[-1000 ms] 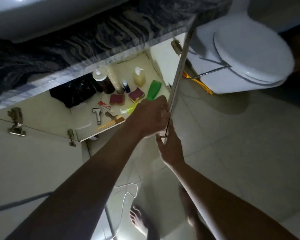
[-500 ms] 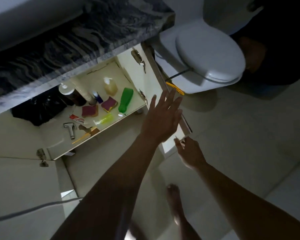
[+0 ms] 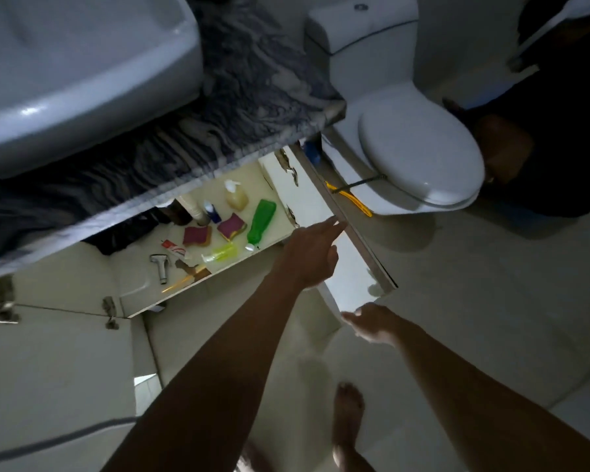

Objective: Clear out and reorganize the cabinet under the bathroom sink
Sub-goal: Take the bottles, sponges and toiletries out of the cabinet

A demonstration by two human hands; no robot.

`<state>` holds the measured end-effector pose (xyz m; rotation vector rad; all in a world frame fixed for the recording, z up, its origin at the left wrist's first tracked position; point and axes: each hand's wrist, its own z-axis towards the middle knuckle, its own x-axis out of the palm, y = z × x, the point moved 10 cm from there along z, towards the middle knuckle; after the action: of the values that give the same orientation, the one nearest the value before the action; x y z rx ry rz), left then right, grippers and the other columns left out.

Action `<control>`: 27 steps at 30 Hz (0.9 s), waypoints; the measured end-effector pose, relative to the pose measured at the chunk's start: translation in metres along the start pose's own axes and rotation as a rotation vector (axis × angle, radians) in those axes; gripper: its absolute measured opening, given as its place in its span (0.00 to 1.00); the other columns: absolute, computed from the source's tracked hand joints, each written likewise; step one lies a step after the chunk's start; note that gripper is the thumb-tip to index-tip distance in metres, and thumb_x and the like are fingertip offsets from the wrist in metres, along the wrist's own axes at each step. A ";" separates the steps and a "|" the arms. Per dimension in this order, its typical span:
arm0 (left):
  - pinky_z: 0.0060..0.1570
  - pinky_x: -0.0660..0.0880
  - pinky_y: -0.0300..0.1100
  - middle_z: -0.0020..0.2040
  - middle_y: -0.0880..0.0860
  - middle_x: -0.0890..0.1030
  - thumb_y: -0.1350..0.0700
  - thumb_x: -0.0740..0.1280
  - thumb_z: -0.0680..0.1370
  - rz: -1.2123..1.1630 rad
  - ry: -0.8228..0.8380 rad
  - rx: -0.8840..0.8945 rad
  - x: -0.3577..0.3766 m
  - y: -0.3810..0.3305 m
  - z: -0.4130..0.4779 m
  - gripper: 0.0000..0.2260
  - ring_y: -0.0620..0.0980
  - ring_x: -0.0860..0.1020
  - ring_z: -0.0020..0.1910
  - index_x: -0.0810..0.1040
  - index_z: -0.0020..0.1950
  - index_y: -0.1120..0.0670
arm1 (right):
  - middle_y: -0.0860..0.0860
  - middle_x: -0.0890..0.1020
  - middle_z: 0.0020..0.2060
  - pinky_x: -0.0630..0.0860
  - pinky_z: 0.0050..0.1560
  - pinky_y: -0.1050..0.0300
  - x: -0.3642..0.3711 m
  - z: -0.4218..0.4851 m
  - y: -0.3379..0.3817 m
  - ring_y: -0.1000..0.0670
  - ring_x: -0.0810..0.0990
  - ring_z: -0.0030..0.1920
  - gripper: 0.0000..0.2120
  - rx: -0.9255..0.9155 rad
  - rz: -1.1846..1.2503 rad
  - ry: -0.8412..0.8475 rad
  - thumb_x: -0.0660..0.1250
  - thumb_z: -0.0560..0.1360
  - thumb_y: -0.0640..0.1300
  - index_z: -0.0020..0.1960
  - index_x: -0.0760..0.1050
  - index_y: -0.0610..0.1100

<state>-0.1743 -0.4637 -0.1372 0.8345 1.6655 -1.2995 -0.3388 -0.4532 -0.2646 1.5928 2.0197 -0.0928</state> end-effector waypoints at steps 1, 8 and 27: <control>0.63 0.72 0.55 0.74 0.54 0.70 0.53 0.59 0.77 -0.023 0.001 -0.064 -0.013 0.009 -0.005 0.25 0.56 0.73 0.69 0.69 0.75 0.53 | 0.44 0.83 0.57 0.73 0.57 0.52 -0.009 -0.009 0.015 0.46 0.81 0.55 0.30 -0.056 -0.015 0.011 0.53 0.81 0.63 0.66 0.75 0.40; 0.70 0.66 0.50 0.74 0.54 0.70 0.51 0.62 0.80 -0.011 0.009 -0.406 -0.100 0.078 -0.060 0.24 0.55 0.68 0.72 0.66 0.77 0.52 | 0.48 0.83 0.58 0.77 0.58 0.54 -0.102 -0.078 0.126 0.48 0.82 0.56 0.16 -0.327 0.067 -0.054 0.60 0.81 0.54 0.64 0.76 0.47; 0.75 0.56 0.48 0.80 0.55 0.56 0.44 0.63 0.80 0.002 0.379 -0.455 -0.074 0.260 -0.041 0.33 0.55 0.55 0.78 0.54 0.80 0.53 | 0.46 0.69 0.74 0.69 0.69 0.50 -0.119 -0.007 0.292 0.45 0.70 0.72 0.26 -0.450 -0.429 -0.283 0.64 0.79 0.48 0.76 0.63 0.53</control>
<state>0.0765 -0.3622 -0.1724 0.8316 2.1478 -0.7361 -0.0576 -0.4697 -0.1215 0.8128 1.9500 -0.0190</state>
